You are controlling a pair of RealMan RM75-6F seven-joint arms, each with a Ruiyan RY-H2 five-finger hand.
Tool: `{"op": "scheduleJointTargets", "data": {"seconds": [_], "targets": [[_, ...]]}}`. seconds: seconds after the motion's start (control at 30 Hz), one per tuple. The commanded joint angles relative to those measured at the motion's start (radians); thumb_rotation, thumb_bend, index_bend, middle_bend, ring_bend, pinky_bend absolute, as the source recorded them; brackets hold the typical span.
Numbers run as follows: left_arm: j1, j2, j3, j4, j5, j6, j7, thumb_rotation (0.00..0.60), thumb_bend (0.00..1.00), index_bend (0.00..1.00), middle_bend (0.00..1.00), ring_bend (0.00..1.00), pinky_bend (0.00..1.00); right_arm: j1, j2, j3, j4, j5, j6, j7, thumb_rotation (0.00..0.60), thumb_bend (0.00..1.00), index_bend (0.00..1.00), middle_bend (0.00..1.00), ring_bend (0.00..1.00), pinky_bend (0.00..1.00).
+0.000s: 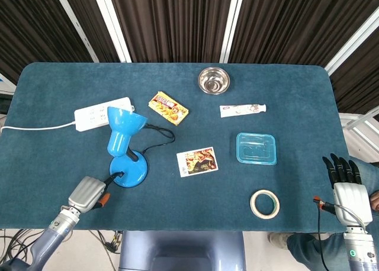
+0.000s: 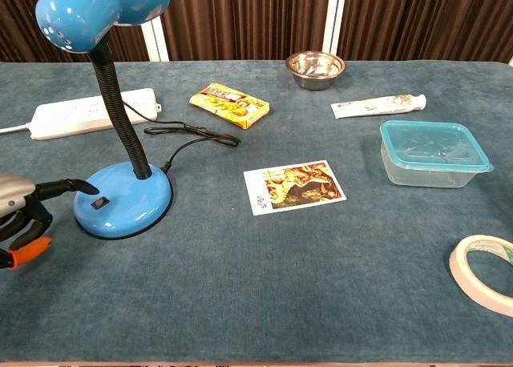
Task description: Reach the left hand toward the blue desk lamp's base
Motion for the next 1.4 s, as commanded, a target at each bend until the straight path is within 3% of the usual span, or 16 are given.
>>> {"op": "scheduleJointTargets", "data": {"seconds": [0.03, 0.83, 1.03, 1.13, 1.3, 1.4], "targets": [[-0.003, -0.005, 0.003, 0.005, 0.000, -0.003, 0.000, 0.600, 0.50, 0.13, 0.74, 0.74, 0.83, 0.000, 0.000, 0.001, 0.000, 0.001, 0.000, 0.000, 0.600, 0.20, 0.07, 0.05, 0.01, 0.00], [-0.020, -0.030, 0.019, 0.041, -0.032, -0.032, -0.012, 0.600, 0.50, 0.13, 0.72, 0.74, 0.83, -0.001, 0.000, 0.003, -0.004, 0.009, -0.001, -0.007, 0.600, 0.20, 0.07, 0.06, 0.01, 0.00], [-0.012, -0.001, -0.005, 0.014, -0.032, 0.028, -0.013, 0.600, 0.48, 0.13, 0.63, 0.68, 0.81, -0.001, -0.001, 0.003, -0.003, 0.009, -0.001, -0.009, 0.600, 0.20, 0.07, 0.06, 0.01, 0.00], [0.019, 0.022, -0.042, -0.012, -0.006, 0.160, 0.007, 0.600, 0.41, 0.14, 0.57, 0.58, 0.72, -0.001, -0.001, 0.002, -0.005, 0.011, -0.002, -0.009, 0.600, 0.20, 0.07, 0.06, 0.01, 0.00], [0.089, 0.081, -0.066, -0.078, 0.023, 0.343, 0.052, 0.600, 0.26, 0.12, 0.29, 0.23, 0.21, -0.001, -0.001, 0.001, -0.007, 0.008, -0.002, -0.013, 0.600, 0.20, 0.07, 0.06, 0.01, 0.00], [0.143, 0.140, -0.071, -0.148, -0.032, 0.394, 0.099, 0.600, 0.22, 0.11, 0.22, 0.15, 0.12, -0.001, -0.002, 0.000, -0.008, 0.009, -0.002, -0.017, 0.600, 0.20, 0.07, 0.06, 0.01, 0.00]]}}
